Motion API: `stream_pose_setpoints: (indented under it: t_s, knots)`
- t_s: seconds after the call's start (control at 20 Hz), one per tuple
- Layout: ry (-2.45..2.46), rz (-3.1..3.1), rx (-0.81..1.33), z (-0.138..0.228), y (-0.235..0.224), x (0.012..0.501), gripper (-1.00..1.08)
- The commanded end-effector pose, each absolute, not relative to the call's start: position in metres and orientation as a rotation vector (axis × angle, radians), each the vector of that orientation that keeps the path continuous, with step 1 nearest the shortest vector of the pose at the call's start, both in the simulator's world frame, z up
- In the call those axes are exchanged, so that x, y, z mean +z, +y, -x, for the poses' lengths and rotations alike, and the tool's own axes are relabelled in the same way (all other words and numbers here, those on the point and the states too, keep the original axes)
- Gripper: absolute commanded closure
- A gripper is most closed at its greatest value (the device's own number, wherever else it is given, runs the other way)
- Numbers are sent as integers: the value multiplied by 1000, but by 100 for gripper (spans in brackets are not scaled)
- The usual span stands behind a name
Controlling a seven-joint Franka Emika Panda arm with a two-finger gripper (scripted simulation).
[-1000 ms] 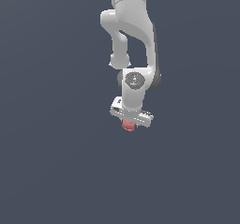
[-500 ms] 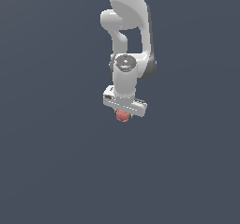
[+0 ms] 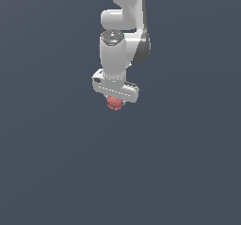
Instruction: Pick up the object and move it to a goal position.
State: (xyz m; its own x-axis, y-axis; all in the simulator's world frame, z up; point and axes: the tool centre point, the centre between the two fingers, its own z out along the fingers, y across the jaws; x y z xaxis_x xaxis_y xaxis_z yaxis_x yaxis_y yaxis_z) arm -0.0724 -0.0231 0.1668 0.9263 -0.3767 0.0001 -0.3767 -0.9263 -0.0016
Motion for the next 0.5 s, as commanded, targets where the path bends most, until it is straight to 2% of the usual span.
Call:
stream_pose_setpoints:
  t_s: [0.0, 0.45]
  knots:
    - [602, 3082, 0, 78, -30, 178, 108]
    - [602, 3083, 0, 84, -42, 196, 108]
